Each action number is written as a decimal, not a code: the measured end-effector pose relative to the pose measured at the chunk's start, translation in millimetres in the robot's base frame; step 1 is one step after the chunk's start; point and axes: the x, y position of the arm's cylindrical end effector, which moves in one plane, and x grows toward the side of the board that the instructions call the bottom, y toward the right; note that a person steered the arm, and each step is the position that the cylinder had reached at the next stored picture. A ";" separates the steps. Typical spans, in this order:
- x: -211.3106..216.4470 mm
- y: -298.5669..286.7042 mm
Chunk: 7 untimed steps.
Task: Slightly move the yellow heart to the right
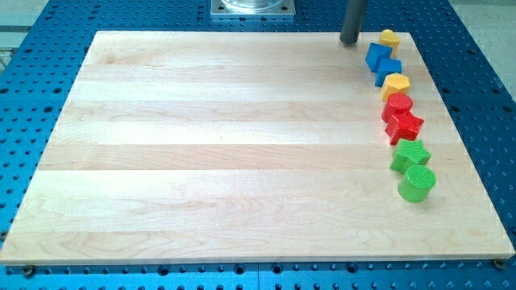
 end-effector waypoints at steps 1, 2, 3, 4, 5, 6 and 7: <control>103.7 -46.3; 214.7 -73.9; 313.5 -70.6; 399.6 -28.9; 400.0 14.5; 398.6 93.3; 353.7 130.8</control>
